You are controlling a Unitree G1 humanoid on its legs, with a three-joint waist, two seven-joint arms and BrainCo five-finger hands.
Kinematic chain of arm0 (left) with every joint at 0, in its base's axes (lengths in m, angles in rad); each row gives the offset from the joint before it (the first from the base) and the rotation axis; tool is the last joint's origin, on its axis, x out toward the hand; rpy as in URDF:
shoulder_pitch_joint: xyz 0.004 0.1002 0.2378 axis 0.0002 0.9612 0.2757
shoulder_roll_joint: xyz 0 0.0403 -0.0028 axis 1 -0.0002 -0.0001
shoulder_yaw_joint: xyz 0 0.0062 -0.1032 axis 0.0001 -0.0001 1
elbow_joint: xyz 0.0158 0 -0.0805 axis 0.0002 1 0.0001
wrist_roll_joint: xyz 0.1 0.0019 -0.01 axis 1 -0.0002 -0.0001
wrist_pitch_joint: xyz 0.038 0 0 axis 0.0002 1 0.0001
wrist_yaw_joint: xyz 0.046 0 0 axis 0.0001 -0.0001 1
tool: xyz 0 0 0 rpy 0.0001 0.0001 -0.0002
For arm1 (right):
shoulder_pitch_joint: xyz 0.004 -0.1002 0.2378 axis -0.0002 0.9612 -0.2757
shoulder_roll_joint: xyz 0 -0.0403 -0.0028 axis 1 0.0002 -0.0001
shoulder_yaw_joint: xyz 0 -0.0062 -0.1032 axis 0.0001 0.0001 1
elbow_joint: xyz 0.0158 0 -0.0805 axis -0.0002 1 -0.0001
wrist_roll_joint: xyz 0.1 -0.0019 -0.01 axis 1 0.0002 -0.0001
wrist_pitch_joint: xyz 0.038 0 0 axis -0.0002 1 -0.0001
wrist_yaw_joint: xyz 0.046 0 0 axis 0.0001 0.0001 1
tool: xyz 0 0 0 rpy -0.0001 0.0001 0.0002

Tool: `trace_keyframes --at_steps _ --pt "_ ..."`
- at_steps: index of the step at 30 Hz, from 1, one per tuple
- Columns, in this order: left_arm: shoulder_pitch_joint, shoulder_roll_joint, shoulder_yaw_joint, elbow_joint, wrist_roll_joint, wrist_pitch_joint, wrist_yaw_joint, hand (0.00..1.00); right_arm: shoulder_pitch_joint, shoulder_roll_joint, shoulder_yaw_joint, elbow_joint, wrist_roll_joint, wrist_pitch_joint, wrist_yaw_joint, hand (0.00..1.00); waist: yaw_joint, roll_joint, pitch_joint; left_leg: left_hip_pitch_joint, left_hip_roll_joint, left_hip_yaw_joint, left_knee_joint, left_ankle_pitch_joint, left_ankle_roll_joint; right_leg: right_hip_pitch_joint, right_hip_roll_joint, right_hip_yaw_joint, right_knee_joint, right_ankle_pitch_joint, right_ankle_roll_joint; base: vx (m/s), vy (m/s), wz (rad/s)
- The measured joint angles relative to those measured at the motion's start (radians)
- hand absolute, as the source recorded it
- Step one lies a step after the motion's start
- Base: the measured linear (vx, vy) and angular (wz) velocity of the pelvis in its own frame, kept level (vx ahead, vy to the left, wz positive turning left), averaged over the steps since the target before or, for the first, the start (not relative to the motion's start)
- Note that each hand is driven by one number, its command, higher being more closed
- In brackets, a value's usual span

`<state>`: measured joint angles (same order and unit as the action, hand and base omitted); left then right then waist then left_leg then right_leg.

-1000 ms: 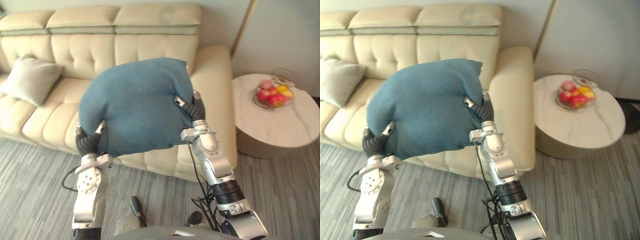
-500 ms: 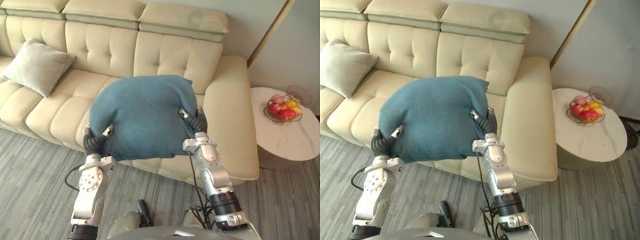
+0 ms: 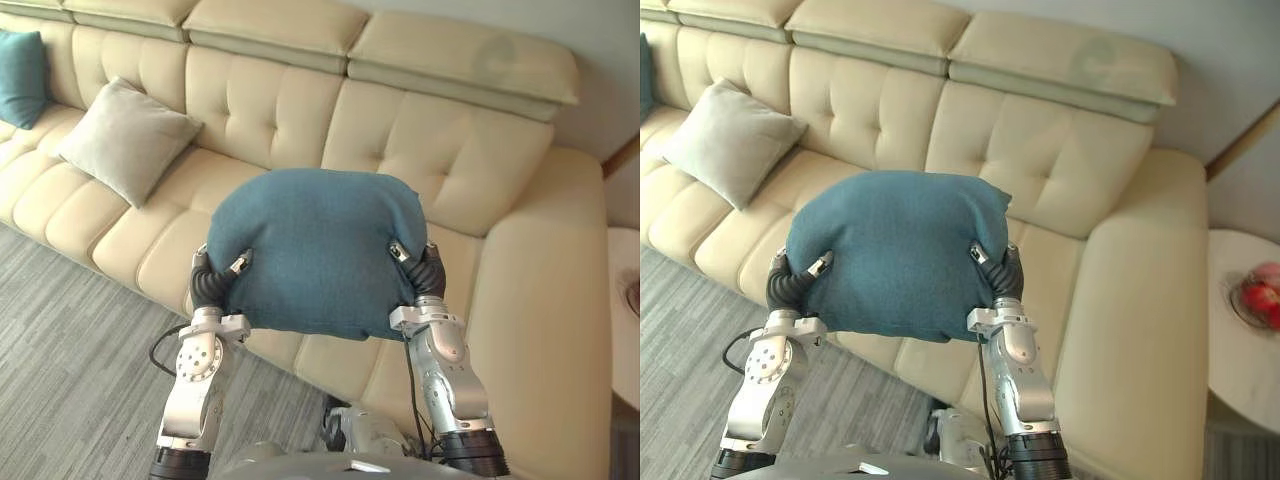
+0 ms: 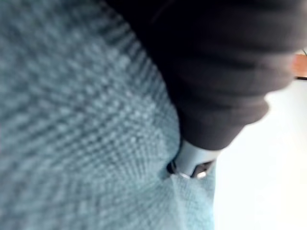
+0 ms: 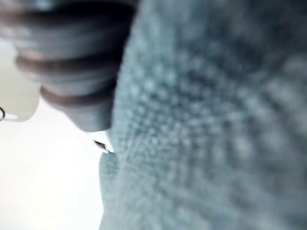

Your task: Pick up cushions and gather them together orderly.

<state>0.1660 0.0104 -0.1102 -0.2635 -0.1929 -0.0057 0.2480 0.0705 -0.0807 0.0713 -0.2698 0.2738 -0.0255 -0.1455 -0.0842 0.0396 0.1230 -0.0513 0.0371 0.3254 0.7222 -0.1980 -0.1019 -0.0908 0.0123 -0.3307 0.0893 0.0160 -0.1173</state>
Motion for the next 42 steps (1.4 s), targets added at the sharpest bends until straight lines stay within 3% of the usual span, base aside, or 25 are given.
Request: trace_keyframes --at_steps 2,5,7,8,9,10,11,12,13,15,19,27,33,38,42 --pt "0.033 -0.007 0.002 -0.051 -0.001 -0.003 -0.002 1.0 0.005 0.001 0.002 -0.044 0.0 -0.002 0.008 1.0 0.024 0.002 -0.001 -0.046 0.112 0.018 0.172 -0.022 0.023 0.076 0.021 0.077 -0.038 -0.031 0.021 0.42 0.012 -0.57" --pt "0.035 -0.023 0.007 -0.061 -0.001 -0.003 -0.001 1.0 0.003 0.008 0.002 -0.05 -0.002 -0.001 0.006 1.0 0.051 0.001 0.0 -0.101 0.174 0.028 0.154 -0.075 0.064 0.125 -0.003 0.155 -0.055 -0.036 0.029 0.27 0.17 -0.8" --pt "0.037 -0.029 0.007 -0.061 -0.002 -0.002 -0.001 1.0 0.006 0.018 0.0 -0.05 -0.004 -0.001 0.002 1.0 0.054 -0.002 0.002 -0.149 0.185 0.009 0.044 -0.093 0.065 0.147 -0.049 0.196 -0.044 -0.048 0.049 0.22 0.299 -0.82" --pt "0.048 -0.033 0.007 -0.064 -0.002 -0.002 -0.002 1.0 0.012 0.021 0.0 -0.05 -0.006 -0.001 0.001 1.0 0.055 -0.001 0.001 -0.154 0.181 -0.049 -0.111 -0.084 0.057 0.149 -0.082 0.226 -0.005 -0.074 0.09 0.18 0.329 -0.81" --pt "0.059 -0.043 0.005 -0.067 -0.001 -0.002 -0.001 1.0 0.023 0.022 0.0 -0.05 -0.007 -0.002 0.001 1.0 0.058 0.01 -0.004 -0.138 0.178 -0.114 -0.271 -0.029 0.046 0.144 -0.089 0.253 0.026 -0.099 0.131 0.2 0.442 -1.11" --pt "0.074 -0.058 -0.002 -0.079 -0.001 -0.002 -0.001 1.0 0.034 0.015 0.0 -0.06 -0.008 -0.001 0.001 1.0 0.065 0.054 -0.016 -0.111 0.201 -0.218 -0.432 0.122 0.034 0.13 -0.07 0.288 0.054 -0.136 0.188 0.2 0.536 -1.22" --pt "0.081 -0.055 0.001 -0.072 -0.001 -0.001 0.002 1.0 0.044 0.028 0.005 -0.045 -0.014 0.002 0.002 1.0 0.07 0.059 -0.01 -0.103 0.194 -0.263 -0.403 0.127 -0.072 0.122 -0.079 0.332 0.077 -0.157 0.212 0.19 0.506 -1.09" --pt "0.089 -0.05 0.002 -0.078 -0.001 -0.001 0.006 1.0 0.057 0.043 0.008 -0.046 -0.017 0.003 0.002 1.0 0.072 0.046 -0.016 -0.096 0.183 -0.271 -0.404 0.117 -0.074 0.114 -0.091 0.332 0.082 -0.151 0.204 0.18 0.419 -0.91" --pt "0.093 -0.028 0.003 -0.092 -0.001 -0.001 0.01 1.0 0.064 0.075 0.015 -0.044 -0.03 0.003 0.002 1.0 0.068 0.002 -0.017 -0.09 0.145 -0.25 -0.411 0.101 -0.061 0.096 -0.133 0.354 0.089 -0.152 0.224 0.08 0.191 -0.52" --pt "0.119 -0.013 0.006 -0.092 -0.001 -0.001 0.014 1.0 0.065 0.08 0.032 -0.043 -0.041 0.009 0.004 1.0 0.069 -0.022 -0.022 -0.065 0.13 -0.19 -0.428 0.097 -0.04 0.085 -0.155 0.388 0.068 -0.116 0.233 0.02 0.197 -0.6" --pt "0.16 -0.012 0.003 -0.113 -0.001 -0.001 0.015 1.0 0.074 0.077 0.045 -0.032 -0.047 0.009 0.007 1.0 0.071 -0.032 -0.029 -0.036 0.133 -0.109 -0.454 0.088 -0.03 0.05 -0.154 0.46 0.044 -0.097 0.25 -0.05 0.042 -0.66" --pt "0.16 -0.012 -0.011 -0.11 -0.001 0.004 0.007 1.0 0.096 0.069 0.039 0.005 -0.047 0.009 0.007 1.0 0.045 -0.034 -0.041 -0.01 0.13 -0.043 -0.516 0.103 -0.022 0.022 -0.144 0.547 -0.044 0.003 0.258 -0.01 -0.004 -0.42" --pt "0.159 0.003 -0.01 -0.056 -0.001 0.005 0.008 1.0 0.078 0.069 0.044 0.112 -0.109 0.01 0.006 1.0 0.059 -0.044 -0.065 -0.007 0.118 0.004 -0.589 0.133 -0.018 -0.036 -0.142 0.591 -0.054 0.027 0.258 -0.04 -0.016 -0.21" --pt "0.071 0.012 -0.01 -0.017 -0.001 0.006 0.052 1.0 0.003 0.056 0.057 0.138 -0.154 0.013 -0.023 1.0 0.066 -0.043 -0.062 -0.161 0.136 0.01 -0.533 0.15 -0.014 -0.168 -0.132 0.603 -0.071 0.086 0.256 -0.09 -0.04 -0.11" --pt "-0.026 0.012 -0.006 0.019 -0.015 0.005 0.125 1.0 -0.067 0.051 0.094 0.134 -0.205 0.013 -0.097 1.0 0.082 -0.04 -0.052 -0.243 0.156 0.007 -0.493 0.147 -0.01 -0.228 -0.119 0.598 -0.067 0.107 0.255 -0.1 -0.041 0.02"
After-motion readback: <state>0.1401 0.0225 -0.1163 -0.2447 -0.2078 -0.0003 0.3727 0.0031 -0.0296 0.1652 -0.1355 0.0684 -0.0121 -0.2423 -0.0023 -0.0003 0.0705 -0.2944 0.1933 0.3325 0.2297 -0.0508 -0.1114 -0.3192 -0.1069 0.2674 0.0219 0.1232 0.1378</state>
